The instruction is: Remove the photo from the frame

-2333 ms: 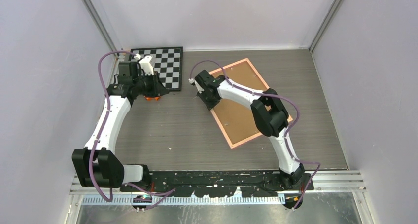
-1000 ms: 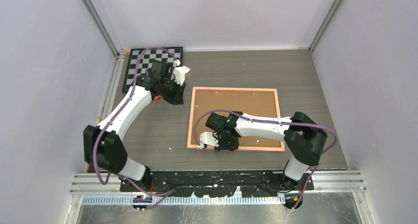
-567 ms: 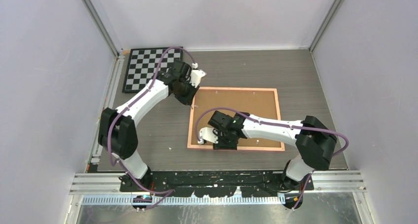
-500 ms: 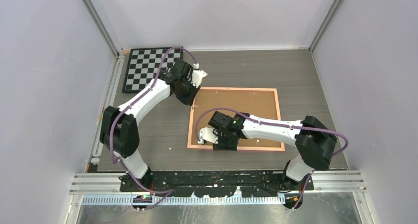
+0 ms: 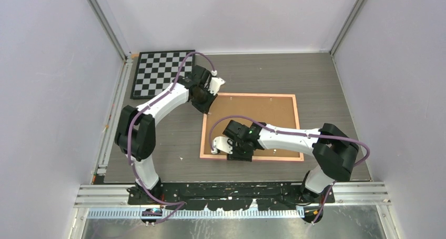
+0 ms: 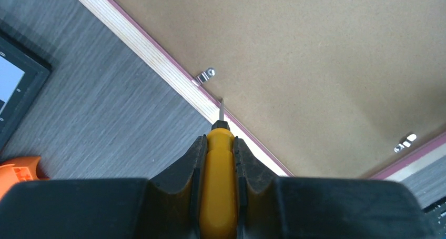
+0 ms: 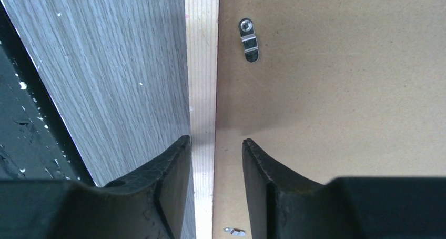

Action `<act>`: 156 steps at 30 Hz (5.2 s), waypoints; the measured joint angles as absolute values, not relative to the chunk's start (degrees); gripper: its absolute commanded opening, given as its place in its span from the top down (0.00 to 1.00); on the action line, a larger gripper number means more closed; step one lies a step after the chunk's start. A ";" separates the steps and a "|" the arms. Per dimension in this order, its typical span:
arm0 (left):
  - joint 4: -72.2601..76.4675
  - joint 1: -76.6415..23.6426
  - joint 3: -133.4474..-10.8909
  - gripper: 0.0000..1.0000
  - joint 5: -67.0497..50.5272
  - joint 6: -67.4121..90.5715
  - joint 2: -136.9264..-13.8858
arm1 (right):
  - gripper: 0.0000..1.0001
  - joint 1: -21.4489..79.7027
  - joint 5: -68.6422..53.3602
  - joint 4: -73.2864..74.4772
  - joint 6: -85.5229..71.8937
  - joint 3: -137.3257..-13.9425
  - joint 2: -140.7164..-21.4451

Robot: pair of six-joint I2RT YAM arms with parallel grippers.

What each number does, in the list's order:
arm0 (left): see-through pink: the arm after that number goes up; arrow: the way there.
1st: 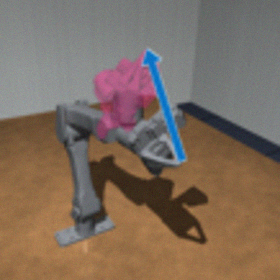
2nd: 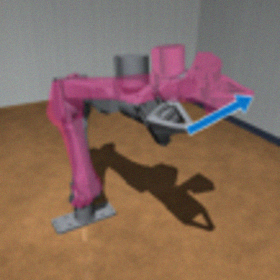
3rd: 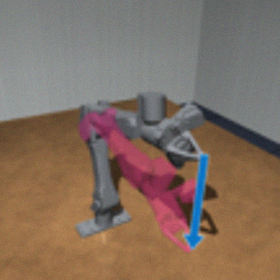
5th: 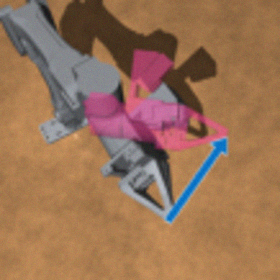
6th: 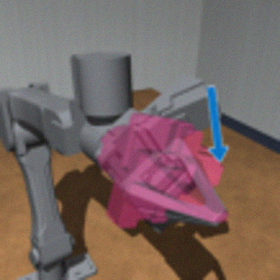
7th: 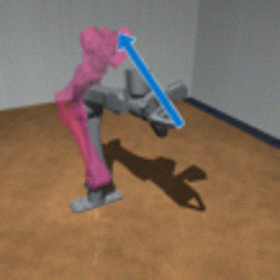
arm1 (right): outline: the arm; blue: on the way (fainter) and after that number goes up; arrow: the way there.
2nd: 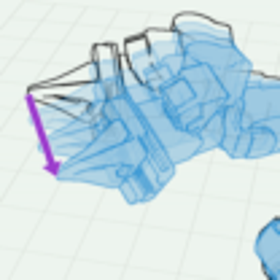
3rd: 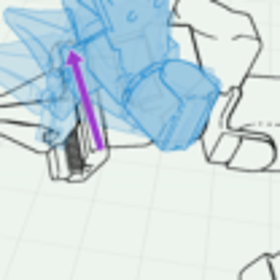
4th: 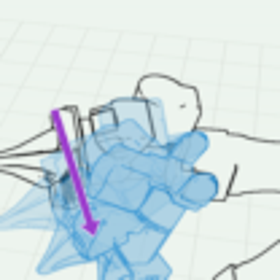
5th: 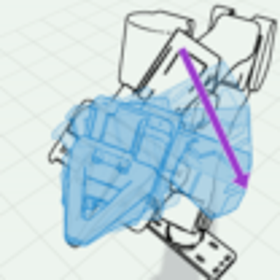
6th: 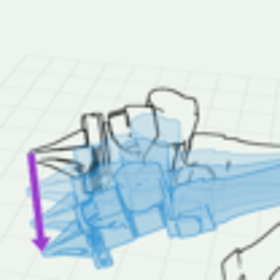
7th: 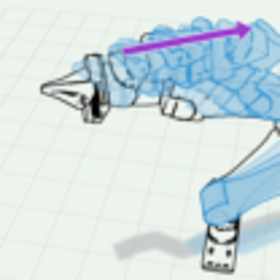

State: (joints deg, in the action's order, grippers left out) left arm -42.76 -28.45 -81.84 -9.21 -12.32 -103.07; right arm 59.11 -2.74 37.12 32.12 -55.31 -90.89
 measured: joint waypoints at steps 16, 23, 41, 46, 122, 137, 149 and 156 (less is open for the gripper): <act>-38.54 -28.47 -82.41 1.00 -5.98 -12.21 -104.33 | 0.91 59.02 -5.30 37.74 32.64 -55.35 -93.01; -38.02 -28.51 -82.39 1.00 -5.65 -12.21 -104.40 | 0.95 58.96 -5.63 37.82 33.10 -55.35 -93.01; -36.25 -28.80 -82.26 1.00 -6.31 -11.51 -104.79 | 0.96 58.70 -6.28 38.26 34.15 -55.68 -93.27; -35.16 -29.50 -81.89 1.00 -6.44 -11.84 -104.77 | 0.96 58.70 -6.31 38.39 34.15 -55.79 -93.41; -37.50 -15.73 -78.43 1.00 -25.39 -0.43 -91.46 | 0.99 -5.23 -13.47 44.07 16.34 -80.90 -113.36; -38.13 -15.73 -78.67 1.00 -26.72 1.13 -91.48 | 0.38 -3.05 -14.76 46.24 26.17 -114.69 -130.08; -39.57 -10.63 -80.51 1.00 -25.98 4.12 -91.09 | 0.37 25.78 -8.82 42.39 15.25 -100.18 -108.25; -41.39 -4.25 -79.64 1.00 -25.54 5.87 -88.20 | 0.37 36.38 -7.64 42.00 8.99 -96.12 -108.95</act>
